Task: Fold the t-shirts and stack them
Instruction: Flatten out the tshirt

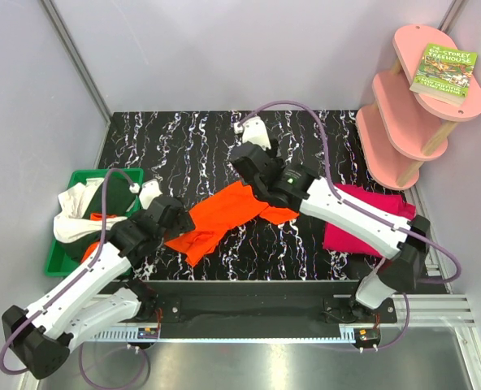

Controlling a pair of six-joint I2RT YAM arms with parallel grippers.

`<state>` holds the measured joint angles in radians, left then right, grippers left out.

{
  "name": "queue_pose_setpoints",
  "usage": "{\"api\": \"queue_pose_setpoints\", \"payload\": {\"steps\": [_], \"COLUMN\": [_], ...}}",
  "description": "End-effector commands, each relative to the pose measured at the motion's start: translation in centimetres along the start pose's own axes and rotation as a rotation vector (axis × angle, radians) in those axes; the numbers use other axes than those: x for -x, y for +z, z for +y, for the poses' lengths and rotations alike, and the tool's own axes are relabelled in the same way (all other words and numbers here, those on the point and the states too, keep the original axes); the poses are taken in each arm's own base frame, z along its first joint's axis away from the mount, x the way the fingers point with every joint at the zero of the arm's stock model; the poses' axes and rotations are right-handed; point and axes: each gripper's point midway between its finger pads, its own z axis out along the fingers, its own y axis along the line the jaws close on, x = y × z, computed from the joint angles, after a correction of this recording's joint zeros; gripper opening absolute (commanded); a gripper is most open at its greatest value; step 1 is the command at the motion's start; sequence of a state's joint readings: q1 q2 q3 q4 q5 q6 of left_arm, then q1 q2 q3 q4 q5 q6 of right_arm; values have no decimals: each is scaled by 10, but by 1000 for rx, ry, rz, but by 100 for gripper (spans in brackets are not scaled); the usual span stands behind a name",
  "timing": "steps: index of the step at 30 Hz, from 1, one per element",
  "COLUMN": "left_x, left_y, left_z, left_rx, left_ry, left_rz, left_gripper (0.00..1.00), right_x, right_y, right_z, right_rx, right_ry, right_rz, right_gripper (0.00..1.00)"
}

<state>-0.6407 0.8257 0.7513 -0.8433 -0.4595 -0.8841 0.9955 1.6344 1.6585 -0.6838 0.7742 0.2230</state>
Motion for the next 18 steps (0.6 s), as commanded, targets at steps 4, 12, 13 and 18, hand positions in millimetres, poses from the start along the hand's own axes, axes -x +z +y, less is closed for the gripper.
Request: {"api": "queue_pose_setpoints", "payload": {"steps": [4,12,13,18], "left_x": [12,7,7,4], "left_y": [-1,8,9,14], "left_z": [-20,-30,-32,-37], "left_rx": [-44,-38,-39,-42], "left_ry": [-17,19,20,41], "left_rz": [-18,19,24,41], "left_gripper": [95,95,95,95], "right_x": [-42,-131,-147,-181], "right_y": [-9,2,5,30], "right_z": [-23,-29,-29,-60], "right_rx": [-52,-68,-84,-180], "right_ry": [102,210,217,346], "right_rz": [24,204,236,337], "right_gripper": [70,57,55,49]}}
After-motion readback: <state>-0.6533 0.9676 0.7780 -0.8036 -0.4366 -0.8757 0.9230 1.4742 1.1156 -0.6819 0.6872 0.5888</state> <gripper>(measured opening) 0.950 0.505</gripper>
